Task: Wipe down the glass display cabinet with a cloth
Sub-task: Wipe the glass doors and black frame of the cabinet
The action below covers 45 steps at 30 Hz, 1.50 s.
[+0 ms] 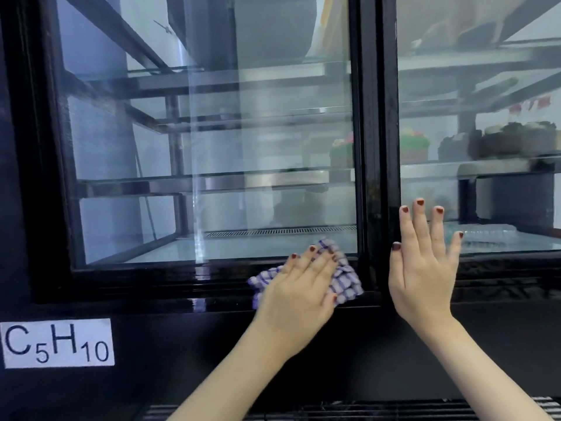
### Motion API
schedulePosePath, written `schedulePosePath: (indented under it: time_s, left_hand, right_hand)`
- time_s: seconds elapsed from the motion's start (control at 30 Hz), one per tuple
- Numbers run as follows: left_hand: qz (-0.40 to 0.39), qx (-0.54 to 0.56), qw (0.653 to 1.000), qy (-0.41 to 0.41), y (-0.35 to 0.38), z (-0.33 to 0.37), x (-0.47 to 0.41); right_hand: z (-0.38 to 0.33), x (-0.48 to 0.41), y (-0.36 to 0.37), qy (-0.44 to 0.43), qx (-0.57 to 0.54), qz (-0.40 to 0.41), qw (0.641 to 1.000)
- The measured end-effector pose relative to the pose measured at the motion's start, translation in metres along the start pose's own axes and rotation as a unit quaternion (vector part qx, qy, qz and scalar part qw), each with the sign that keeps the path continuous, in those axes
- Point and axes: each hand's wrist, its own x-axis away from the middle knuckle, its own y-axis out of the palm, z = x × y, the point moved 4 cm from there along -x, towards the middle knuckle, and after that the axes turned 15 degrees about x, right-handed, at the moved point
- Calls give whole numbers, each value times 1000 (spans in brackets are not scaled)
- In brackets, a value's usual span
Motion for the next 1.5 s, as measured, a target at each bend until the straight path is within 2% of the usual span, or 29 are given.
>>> schedulePosePath:
  time_s: [0.1,0.17,0.23,0.33,0.43,0.67,0.73,0.83,0.93,1.07,1.2,1.3,1.4,1.5]
  left_hand:
    - [31,-30,999,-26,-23,-64,47]
    - [45,-47,995,-73,-44,-117,87]
    - [52,-49,985,-158,-68,-169,125]
    - [95,-44,945,-311,-101,-228,166]
    - [121,-45,915,-382,-109,-248,177]
    - [116,-50,896,-426,-87,-217,153]
    - [97,-42,920,-377,-74,-188,134]
    - [38,-72,967,-242,-52,-143,108]
    - [28,-83,974,-210,-53,-139,103]
    - [18,-78,958,-276,-66,-179,127]
    - [64,-62,897,-433,-102,-243,161]
    - [60,-74,897,-432,-109,-262,168]
    - [57,-79,880,-465,-102,-263,168]
    - [88,-80,866,-485,-97,-245,161]
  right_hand:
    - [0,4,2,-11,3,-1,1000]
    - [1,6,4,-19,10,3,1000]
    - [1,10,8,-21,15,9,1000]
    - [1,15,15,-14,15,16,1000]
    - [1,14,20,-11,2,19,1000]
    - [-4,14,15,-6,15,14,1000]
    - [-6,14,12,-5,23,15,1000]
    - [-8,15,9,-3,30,10,1000]
    - [-9,12,7,-8,27,6,1000]
    - [-12,8,7,-58,13,2,998]
    - [-14,-4,4,-125,24,-8,992]
    - [-16,-19,2,-168,35,-7,985]
    - [-18,-24,2,-157,42,-5,987]
    - [-20,-21,1,-148,46,5,988]
